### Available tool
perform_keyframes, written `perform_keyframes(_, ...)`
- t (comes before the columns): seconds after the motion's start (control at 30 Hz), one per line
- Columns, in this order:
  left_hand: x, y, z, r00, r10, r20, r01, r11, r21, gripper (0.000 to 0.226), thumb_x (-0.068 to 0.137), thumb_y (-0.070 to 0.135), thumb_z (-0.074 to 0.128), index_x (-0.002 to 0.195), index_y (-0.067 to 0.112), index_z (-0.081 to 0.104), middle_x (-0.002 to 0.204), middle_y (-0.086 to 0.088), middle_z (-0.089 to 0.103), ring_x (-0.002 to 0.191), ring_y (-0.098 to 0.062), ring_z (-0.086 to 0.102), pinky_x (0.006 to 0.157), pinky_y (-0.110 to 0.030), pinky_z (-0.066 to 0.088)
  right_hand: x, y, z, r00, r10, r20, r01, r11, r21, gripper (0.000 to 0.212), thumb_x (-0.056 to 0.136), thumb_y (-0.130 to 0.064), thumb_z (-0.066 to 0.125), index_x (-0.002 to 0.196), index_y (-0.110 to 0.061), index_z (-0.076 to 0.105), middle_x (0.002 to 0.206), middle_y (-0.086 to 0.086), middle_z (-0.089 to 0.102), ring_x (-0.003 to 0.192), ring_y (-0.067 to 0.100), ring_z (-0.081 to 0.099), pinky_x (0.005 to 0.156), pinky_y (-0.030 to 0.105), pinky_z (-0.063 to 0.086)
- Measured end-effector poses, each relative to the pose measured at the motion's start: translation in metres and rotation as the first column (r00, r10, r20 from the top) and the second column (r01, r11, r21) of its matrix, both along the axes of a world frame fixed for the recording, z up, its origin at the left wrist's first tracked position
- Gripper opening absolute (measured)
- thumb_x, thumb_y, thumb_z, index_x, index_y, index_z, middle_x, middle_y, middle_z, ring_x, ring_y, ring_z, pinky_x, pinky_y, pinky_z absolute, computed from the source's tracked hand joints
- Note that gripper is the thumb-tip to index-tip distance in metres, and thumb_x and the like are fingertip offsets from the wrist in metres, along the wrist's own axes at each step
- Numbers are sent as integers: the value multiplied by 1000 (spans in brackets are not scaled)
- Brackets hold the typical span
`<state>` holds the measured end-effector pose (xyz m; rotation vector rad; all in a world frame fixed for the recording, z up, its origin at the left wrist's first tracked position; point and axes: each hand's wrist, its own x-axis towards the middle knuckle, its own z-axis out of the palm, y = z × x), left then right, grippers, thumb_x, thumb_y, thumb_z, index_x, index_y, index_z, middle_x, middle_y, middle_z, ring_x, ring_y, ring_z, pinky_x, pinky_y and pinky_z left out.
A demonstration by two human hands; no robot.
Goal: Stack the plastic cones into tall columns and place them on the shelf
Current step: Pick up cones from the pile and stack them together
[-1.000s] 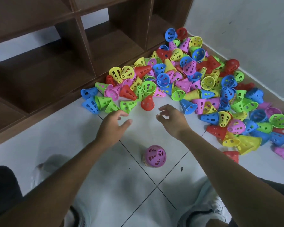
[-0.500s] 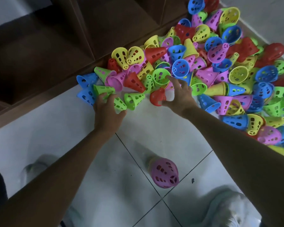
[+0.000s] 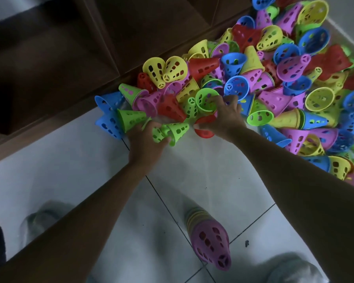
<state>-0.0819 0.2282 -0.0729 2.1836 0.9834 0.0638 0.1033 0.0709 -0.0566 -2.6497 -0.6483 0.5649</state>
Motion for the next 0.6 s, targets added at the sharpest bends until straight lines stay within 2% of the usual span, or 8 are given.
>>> perform_keyframes(0.13, 18, -15, 4, 999, 45, 1, -45, 997, -55, 33, 74, 50, 82, 90, 25, 67, 132, -9, 44, 132, -31, 33, 89, -23, 24, 0, -3, -8, 1000, 30, 3, -30, 1000, 6, 95, 68, -66, 79, 146, -36, 34, 148, 9, 24, 136, 38, 26, 104, 52, 41)
perform_keyframes(0.23, 28, -26, 3, 997, 70, 11, -69, 995, -71, 44, 73, 63, 77, 88, 24, 66, 140, -8, 39, 135, -32, 27, 101, -33, 34, -3, -4, -13, 999, 30, 32, -30, 1000, 10, 88, 75, -67, 74, 145, -31, 37, 147, 10, 27, 136, 37, 27, 104, 52, 41)
perform_keyframes(0.3, 31, -31, 2, 996, 86, 17, -85, 995, -57, 47, 72, 67, 76, 87, 24, 63, 143, -6, 36, 135, -30, 26, 98, -34, 36, -6, -3, -16, 999, 24, 41, -26, 999, 34, 84, 78, -68, 70, 144, -28, 38, 148, 11, 27, 137, 38, 28, 104, 53, 42)
perform_keyframes(0.4, 33, -37, 0, 996, 92, 12, -92, 996, -4, 45, 73, 59, 79, 89, 20, 64, 143, -6, 36, 131, -29, 29, 88, -29, 32, -9, -2, -19, 998, 9, 64, -14, 996, 87, 81, 82, -67, 66, 145, -24, 38, 150, 13, 26, 138, 39, 30, 108, 53, 40)
perform_keyframes(0.53, 36, -37, -3, 992, 116, 43, -115, 993, -32, 30, 80, 43, 79, 82, 16, 66, 134, -8, 44, 122, -29, 35, 94, -33, 42, -11, -5, -23, 992, -40, 120, 21, 987, 157, 67, 88, -61, 64, 137, -18, 47, 147, 16, 33, 134, 39, 37, 107, 51, 43)
perform_keyframes(0.6, 35, -36, -2, 992, 113, 49, -109, 992, -65, 27, 84, 39, 77, 78, 17, 62, 129, -7, 49, 117, -28, 39, 87, -32, 43, -12, -7, -22, 989, -58, 135, 32, 981, 191, 61, 89, -57, 66, 131, -15, 53, 146, 18, 36, 132, 40, 40, 106, 49, 45)
